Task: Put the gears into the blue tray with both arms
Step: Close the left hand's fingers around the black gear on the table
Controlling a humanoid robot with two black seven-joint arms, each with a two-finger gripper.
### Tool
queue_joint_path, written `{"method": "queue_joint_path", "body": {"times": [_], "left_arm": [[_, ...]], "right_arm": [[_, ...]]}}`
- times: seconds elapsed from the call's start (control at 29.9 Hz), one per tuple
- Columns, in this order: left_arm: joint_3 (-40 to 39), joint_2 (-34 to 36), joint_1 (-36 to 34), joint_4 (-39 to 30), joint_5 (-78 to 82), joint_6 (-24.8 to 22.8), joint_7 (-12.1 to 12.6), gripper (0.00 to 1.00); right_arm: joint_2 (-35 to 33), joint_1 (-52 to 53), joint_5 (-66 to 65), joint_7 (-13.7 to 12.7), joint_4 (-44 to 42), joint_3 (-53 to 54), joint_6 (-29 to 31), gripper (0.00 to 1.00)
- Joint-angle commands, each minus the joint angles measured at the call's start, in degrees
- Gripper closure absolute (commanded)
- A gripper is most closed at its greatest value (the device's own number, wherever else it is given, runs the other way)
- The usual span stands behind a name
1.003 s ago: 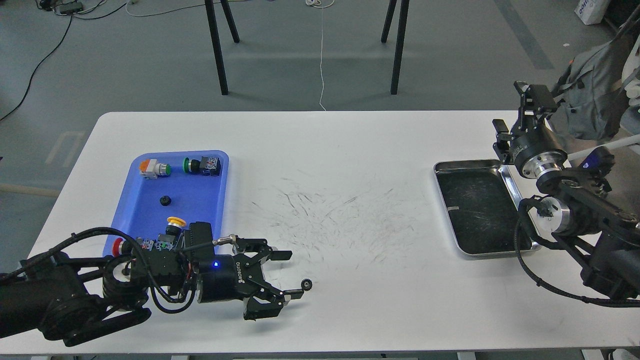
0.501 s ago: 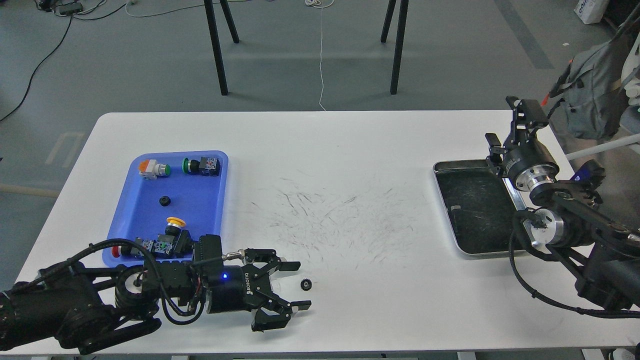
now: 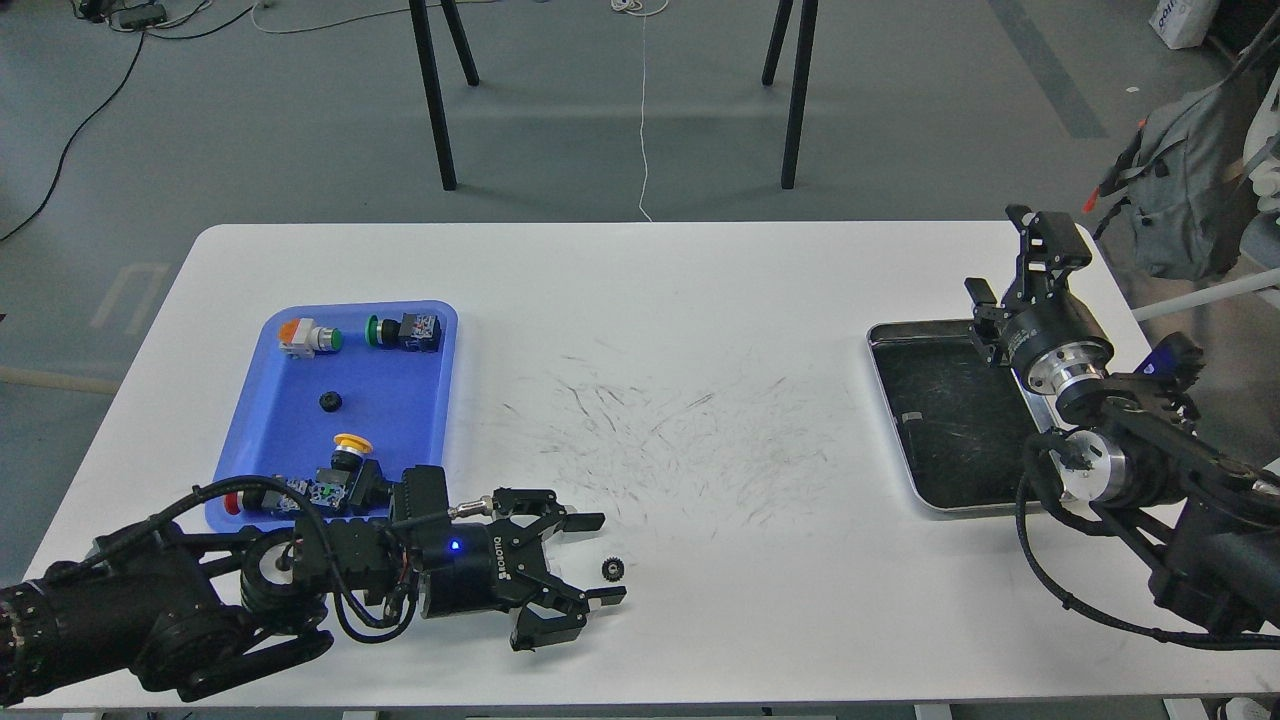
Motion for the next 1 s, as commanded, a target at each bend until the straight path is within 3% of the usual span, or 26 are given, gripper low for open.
{"method": "queue_joint_path", "body": {"times": [0.0,0.97], "left_arm": [[-0.3,-0.1,-0.2,-0.3,0.0,0.9,0.0,0.20],[-0.1,-1.9,2.5,1.1,0.1,2.0,0.0,0.24]], "right_arm": [[0.2,-0.9,0.0,0.5,0.2,0.0,0.5,0.03],[0.3,-0.2,-0.4,0.5,-0.4,-0.8,0.9,0.03]]}}
